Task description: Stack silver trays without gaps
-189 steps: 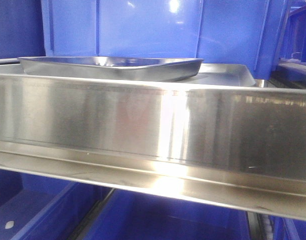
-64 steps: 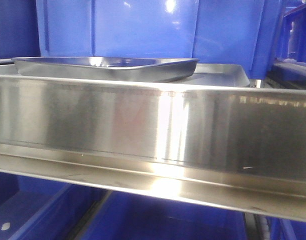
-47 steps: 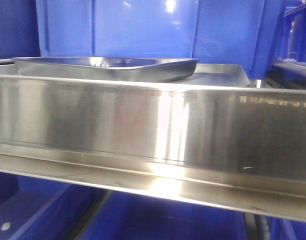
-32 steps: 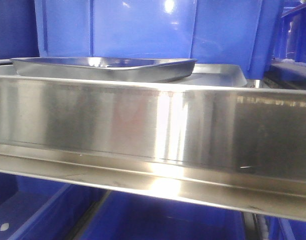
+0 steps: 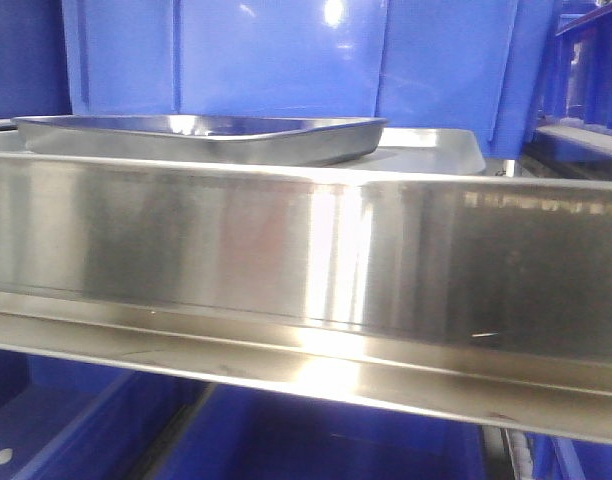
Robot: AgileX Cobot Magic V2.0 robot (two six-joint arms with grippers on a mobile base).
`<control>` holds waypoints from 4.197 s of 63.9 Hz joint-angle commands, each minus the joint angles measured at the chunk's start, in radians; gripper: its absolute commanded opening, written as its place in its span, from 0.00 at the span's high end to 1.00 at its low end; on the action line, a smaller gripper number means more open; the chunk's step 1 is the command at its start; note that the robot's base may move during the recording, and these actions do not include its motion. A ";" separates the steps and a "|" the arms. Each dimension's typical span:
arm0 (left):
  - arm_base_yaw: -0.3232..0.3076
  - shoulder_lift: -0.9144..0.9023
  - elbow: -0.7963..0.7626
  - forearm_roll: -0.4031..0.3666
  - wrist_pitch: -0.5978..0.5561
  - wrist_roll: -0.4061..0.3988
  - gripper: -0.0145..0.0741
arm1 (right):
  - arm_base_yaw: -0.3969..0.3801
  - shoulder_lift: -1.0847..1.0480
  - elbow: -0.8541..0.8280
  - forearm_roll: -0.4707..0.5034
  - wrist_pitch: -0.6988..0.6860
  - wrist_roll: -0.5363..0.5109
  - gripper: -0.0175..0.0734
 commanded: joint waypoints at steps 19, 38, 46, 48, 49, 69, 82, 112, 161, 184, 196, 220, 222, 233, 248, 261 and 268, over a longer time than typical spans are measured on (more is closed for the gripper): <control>-0.004 -0.005 -0.001 -0.006 -0.008 0.001 0.83 | -0.218 -0.349 0.263 -0.005 0.102 -0.008 0.89; -0.004 -0.005 -0.001 -0.006 -0.008 0.001 0.83 | -0.312 -0.583 0.503 -0.005 0.174 -0.008 0.89; -0.004 -0.005 -0.001 -0.006 -0.008 0.001 0.83 | -0.352 -0.583 0.549 -0.005 0.150 -0.008 0.89; -0.004 -0.005 -0.001 -0.006 -0.008 0.001 0.83 | -0.357 -0.583 0.549 -0.005 0.151 -0.008 0.89; -0.004 -0.005 -0.001 -0.006 -0.008 0.001 0.83 | -0.357 -0.583 0.549 -0.005 0.170 -0.008 0.89; -0.004 -0.005 -0.001 -0.006 -0.008 0.001 0.83 | -0.357 -0.583 0.549 -0.008 0.235 -0.008 0.89; -0.004 -0.005 -0.001 -0.006 -0.008 0.001 0.83 | -0.357 -0.583 0.549 -0.008 0.235 -0.008 0.89; -0.004 -0.005 -0.001 -0.006 -0.008 0.001 0.83 | -0.357 -0.583 0.549 0.163 0.294 -0.124 0.89; -0.004 -0.005 -0.001 -0.006 -0.008 0.001 0.83 | -0.357 -0.583 0.549 1.034 0.264 -1.074 0.89; -0.004 -0.005 -0.001 -0.006 -0.008 0.001 0.83 | -0.357 -0.583 0.549 1.034 0.264 -1.074 0.89; -0.004 -0.005 -0.001 -0.006 -0.008 0.001 0.83 | -0.357 -0.583 0.549 1.034 0.264 -1.074 0.89; -0.004 -0.005 -0.001 -0.006 -0.008 0.001 0.83 | -0.357 -0.583 0.549 1.034 0.264 -1.074 0.89; -0.004 -0.005 -0.001 -0.006 -0.008 0.001 0.83 | -0.357 -0.583 0.549 1.034 0.264 -1.074 0.89; -0.004 -0.005 -0.001 -0.006 -0.008 0.001 0.83 | -0.396 -0.583 0.549 1.034 0.264 -1.074 0.89; -0.004 -0.005 -0.001 -0.006 -0.008 0.001 0.83 | -0.411 -0.583 0.549 1.034 0.264 -1.074 0.89; -0.004 -0.005 -0.001 -0.006 -0.008 0.001 0.83 | -0.460 -0.583 0.549 1.034 0.264 -1.074 0.89; -0.004 -0.005 -0.001 -0.006 -0.008 0.001 0.83 | -0.482 -0.583 0.549 1.034 0.264 -1.074 0.89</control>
